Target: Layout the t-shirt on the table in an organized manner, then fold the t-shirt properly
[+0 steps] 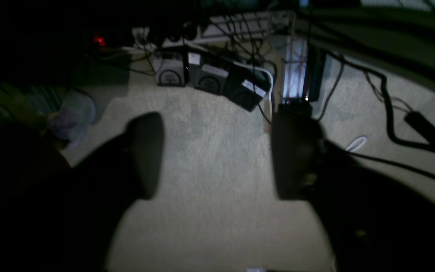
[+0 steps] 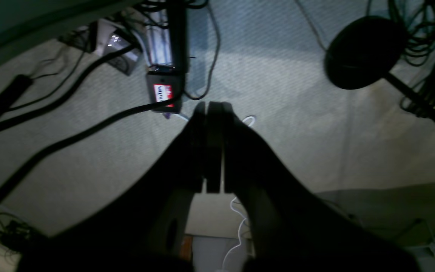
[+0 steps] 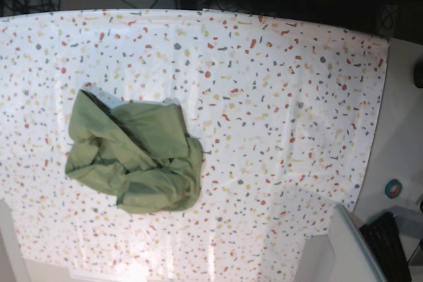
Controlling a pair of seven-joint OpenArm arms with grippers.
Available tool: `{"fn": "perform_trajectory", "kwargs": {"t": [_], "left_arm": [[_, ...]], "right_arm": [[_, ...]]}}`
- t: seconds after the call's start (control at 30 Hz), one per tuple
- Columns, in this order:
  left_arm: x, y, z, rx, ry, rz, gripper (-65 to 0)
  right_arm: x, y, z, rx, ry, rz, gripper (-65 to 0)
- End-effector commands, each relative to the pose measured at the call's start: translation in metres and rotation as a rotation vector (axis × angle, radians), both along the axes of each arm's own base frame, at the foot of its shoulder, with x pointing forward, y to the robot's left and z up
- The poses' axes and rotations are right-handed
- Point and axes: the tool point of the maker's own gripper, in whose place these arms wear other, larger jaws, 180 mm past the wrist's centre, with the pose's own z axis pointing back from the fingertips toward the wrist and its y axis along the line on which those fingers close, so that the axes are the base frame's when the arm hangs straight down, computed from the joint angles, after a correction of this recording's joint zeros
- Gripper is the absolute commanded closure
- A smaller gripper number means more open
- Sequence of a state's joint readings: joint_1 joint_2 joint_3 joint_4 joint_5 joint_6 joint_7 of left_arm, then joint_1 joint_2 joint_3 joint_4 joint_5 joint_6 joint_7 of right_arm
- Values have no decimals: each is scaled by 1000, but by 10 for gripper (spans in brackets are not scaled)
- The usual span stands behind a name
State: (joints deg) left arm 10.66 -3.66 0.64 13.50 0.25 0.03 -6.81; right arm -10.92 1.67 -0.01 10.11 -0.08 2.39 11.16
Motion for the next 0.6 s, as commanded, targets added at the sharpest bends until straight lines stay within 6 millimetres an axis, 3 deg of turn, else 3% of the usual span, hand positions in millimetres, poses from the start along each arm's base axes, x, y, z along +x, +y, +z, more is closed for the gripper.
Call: {"fn": "perform_trajectory", "kwargs": {"t": [0.0, 0.1, 0.13, 0.37, 0.57], "left_arm": [[-1, 2, 1, 7, -4, -4, -286], [-2, 2, 1, 7, -3, -4, -35], [-3, 3, 1, 8, -3, -4, 0], [-11, 8, 2, 15, 7, -6, 0], [-31, 13, 4, 22, 39, -10, 0]], "right_arm": [[-5, -2, 1, -1, 5, 2, 0], [-14, -2, 1, -1, 24, 4, 0], [-14, -3, 1, -3, 24, 4, 0], [-16, -6, 2, -7, 24, 5, 0], [-17, -6, 2, -7, 25, 5, 0]]}}
